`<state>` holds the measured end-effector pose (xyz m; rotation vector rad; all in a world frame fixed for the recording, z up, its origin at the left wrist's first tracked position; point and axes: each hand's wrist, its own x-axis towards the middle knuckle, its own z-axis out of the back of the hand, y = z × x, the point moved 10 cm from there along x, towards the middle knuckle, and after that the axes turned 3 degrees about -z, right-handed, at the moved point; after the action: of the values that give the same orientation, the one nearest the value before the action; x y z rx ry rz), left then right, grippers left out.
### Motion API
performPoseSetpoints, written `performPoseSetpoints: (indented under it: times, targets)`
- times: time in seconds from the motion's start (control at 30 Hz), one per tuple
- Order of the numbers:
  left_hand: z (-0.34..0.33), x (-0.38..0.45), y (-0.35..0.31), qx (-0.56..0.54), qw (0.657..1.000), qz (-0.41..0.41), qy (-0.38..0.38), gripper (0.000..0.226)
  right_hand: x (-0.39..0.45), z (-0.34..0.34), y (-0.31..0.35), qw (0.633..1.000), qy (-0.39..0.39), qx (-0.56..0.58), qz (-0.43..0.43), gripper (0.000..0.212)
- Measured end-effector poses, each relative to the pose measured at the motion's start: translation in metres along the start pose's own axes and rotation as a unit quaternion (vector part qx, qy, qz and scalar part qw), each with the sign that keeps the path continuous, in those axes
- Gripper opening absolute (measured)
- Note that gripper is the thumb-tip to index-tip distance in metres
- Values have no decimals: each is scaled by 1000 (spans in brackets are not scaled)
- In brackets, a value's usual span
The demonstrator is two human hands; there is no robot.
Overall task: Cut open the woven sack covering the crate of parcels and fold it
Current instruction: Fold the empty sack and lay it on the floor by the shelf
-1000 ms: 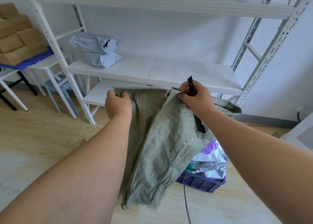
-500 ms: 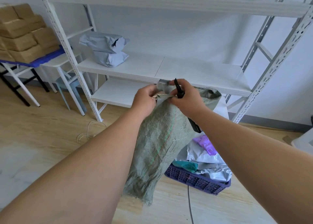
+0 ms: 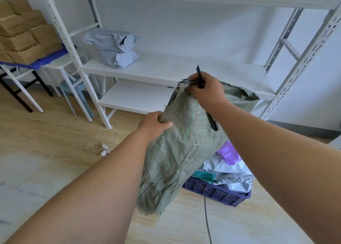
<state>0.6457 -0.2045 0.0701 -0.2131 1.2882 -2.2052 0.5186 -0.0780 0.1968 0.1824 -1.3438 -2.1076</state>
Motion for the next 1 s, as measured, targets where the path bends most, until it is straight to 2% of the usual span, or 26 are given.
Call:
performPoseSetpoints:
  times: [0.07, 0.1, 0.17, 0.23, 0.33, 0.43, 0.47, 0.53, 0.6, 0.67, 0.8, 0.9, 1.0]
  targets:
    - [6, 0, 5, -48, 996, 3, -70, 22, 1, 4, 0, 1000, -31, -5, 2, 46]
    - [11, 0, 6, -79, 991, 9, -103, 21, 0, 11, -3, 998, -69, -15, -5, 56]
    - [24, 2, 2, -116, 982, 11, -151, 23, -6, 21, -15, 991, -122, -28, -38, 62]
    - [31, 6, -11, -110, 982, -2, -155, 28, -9, 5, -31, 996, -63, -29, -63, 59]
    - [31, 10, -36, -117, 985, -25, -127, 25, -19, -34, -33, 997, 62, -15, -42, 64]
    - [28, 10, -53, -185, 975, -29, -119, 21, -18, -53, -29, 993, 79, -85, -13, 78]
    - [30, 10, -59, -190, 973, -41, -127, 19, -17, -53, -29, 992, 65, -108, -11, 72]
    - [35, 11, -72, -194, 969, -84, -132, 15, -14, -45, -31, 995, 19, -101, -18, 43]
    - [36, 9, -84, -197, 967, -124, -107, 15, -11, -36, -34, 998, -16, -60, -28, 26]
    - [33, 9, -81, -167, 975, -131, -72, 28, -9, -32, -37, 999, -21, -23, -44, 23]
    - [12, 7, -38, -35, 998, -48, 27, 64, -7, -34, -41, 992, 30, 87, -87, 24]
    - [-5, 0, -7, -40, 996, 6, 85, 74, -6, -39, -27, 985, 77, 138, -71, 24]
    - [-16, -6, 9, -50, 989, 41, 130, 84, -3, -42, -14, 987, 93, 124, -53, 23]
